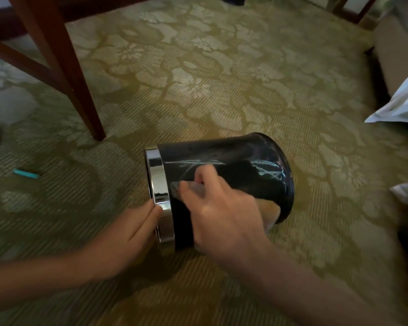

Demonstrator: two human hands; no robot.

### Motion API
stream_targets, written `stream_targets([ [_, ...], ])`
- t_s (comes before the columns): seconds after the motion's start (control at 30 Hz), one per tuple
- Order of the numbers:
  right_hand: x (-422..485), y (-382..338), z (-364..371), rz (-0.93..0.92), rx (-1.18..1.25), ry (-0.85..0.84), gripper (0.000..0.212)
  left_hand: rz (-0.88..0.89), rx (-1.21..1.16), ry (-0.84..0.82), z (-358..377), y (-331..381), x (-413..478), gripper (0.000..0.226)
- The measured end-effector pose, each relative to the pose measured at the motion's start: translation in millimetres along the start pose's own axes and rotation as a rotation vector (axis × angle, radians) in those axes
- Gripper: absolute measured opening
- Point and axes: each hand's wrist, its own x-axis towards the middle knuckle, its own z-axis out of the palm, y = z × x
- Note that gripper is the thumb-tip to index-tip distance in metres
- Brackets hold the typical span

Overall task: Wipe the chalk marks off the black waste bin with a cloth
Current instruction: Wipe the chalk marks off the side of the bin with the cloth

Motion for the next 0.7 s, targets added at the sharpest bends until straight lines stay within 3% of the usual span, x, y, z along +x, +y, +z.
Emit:
stream_targets([
  [0.07, 2, 7, -2, -0.026, -0.04, -0.012, 0.05, -0.002, 0.014, -0.019, -1, -2, -2, 0.034],
  [0.27, 6, 56, -17, 0.245, -0.275, -0.008, 0.026, -0.031, -0.018, -0.022, -3, 3, 1, 0.034],
  [0.5, 4, -12, -3, -0.086, -0.081, -0.065, 0.052, 0.037, -0.015, -0.048, -4, 3, 1, 0.028],
  [0.7, 22, 51, -20, 0.236, -0.302, -0.042, 0.029, 0.031, -0.067, -0.065, -8, 8, 4, 0.033],
])
